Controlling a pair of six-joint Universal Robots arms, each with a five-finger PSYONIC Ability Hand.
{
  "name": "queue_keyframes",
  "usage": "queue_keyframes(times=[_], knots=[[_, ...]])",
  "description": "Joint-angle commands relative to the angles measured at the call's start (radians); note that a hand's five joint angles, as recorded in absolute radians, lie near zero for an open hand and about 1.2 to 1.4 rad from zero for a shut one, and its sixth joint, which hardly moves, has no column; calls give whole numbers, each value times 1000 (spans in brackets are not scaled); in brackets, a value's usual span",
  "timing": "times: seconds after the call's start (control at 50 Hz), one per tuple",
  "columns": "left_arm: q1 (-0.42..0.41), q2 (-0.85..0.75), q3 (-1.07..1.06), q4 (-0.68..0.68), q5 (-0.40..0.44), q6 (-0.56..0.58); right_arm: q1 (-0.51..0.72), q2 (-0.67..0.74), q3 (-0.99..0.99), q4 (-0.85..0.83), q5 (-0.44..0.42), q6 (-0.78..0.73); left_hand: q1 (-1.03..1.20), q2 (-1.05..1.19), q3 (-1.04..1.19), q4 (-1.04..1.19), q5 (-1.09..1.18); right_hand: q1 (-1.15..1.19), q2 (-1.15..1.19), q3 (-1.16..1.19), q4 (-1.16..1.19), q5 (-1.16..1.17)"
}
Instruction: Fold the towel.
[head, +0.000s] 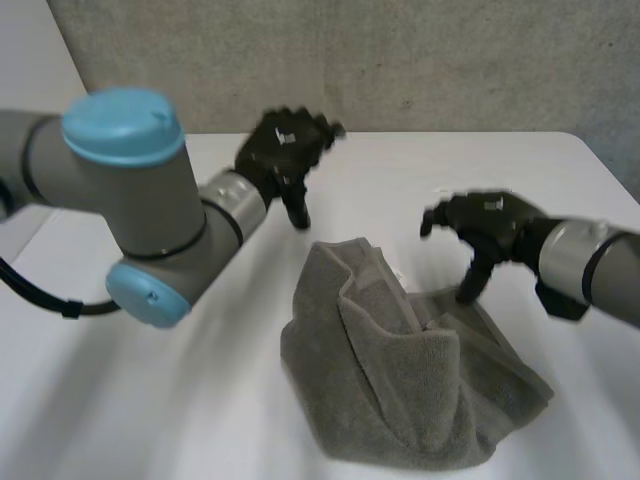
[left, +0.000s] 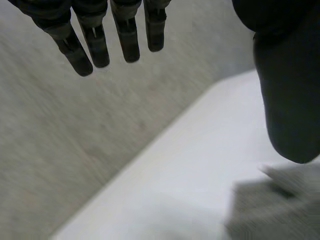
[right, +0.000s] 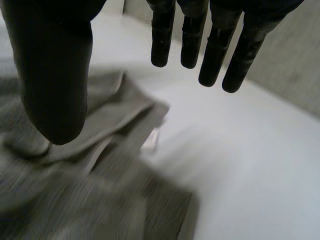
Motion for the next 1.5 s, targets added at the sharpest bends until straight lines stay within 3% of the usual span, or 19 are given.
queue_keyframes(times=[0.02,0.3,0.46,0.5,0.52,0.56,0.58,0.6,0.7,0.74,0.82,0.88,0.9,0.92,0.96,1.04,1.32,1.44,1.5], knots=[[0,-103,-15,-9,58,54,-16,-47,151,0,23,-33,-72,-79,-71,-74,-221,-77,-76,-67,-61,-30],[1,-297,98,-38,61,242,12,-67,287,-26,4,-19,-19,-26,-18,-21,-168,-62,-61,-53,-46,-16],[1,-351,135,-87,63,267,30,-67,333,-58,1,-15,186,179,188,184,38,29,30,38,45,75],[1,-354,135,-104,63,271,30,-67,344,-75,1,-12,510,503,512,508,362,300,301,310,316,347],[1,-354,135,-104,63,272,30,-67,344,-75,1,-12,512,505,514,510,364,302,303,311,318,348],[1,-345,135,-116,63,272,30,-66,339,-94,-3,-12,971,964,973,969,823,749,750,758,765,795],[1,-345,135,-116,63,272,30,-66,339,-94,-3,-12,973,966,975,971,825,751,752,760,767,798],[1,-337,137,-115,61,272,30,-66,330,-100,-8,-13,1098,1091,1099,1095,949,971,972,980,987,1017],[9,-283,205,-92,49,264,29,-55,247,-118,-15,-22,1099,1092,1101,1097,951,973,974,983,989,1020],[14,-270,241,-81,43,258,24,-44,124,-129,-5,-22,1099,1092,1101,1097,951,973,974,983,989,1020],[44,-194,357,-19,-39,200,20,-49,-134,-275,61,-22,1099,1092,1101,1097,951,973,974,983,989,1020],[47,-126,396,78,-163,94,20,-54,-179,-365,100,-24,1099,1092,1101,1097,951,973,974,983,989,1020],[47,-125,396,78,-164,94,18,-67,-202,-478,131,-16,1099,1092,1101,1097,951,973,974,983,989,1020],[50,-87,392,121,-219,42,26,-89,-204,-571,153,-15,1099,1092,1101,1097,951,973,974,983,989,1020],[52,-44,376,157,-268,-11,29,-109,-198,-636,170,-15,1099,1092,1101,1097,951,973,974,983,989,1020],[54,60,222,186,-275,-109,40,-138,-164,-661,175,-15,1099,1092,1101,1097,951,973,974,983,989,1020],[61,169,-416,209,-223,-58,93,-90,186,-515,175,-167,1099,1092,1101,1097,951,968,969,978,984,1015],[61,152,-581,215,-201,-5,95,12,321,-515,176,-246,1099,1092,1101,1097,951,550,550,559,566,596],[61,154,-639,221,-199,18,87,32,333,-514,179,-243,1099,1092,1101,1097,951,507,508,517,523,554]])
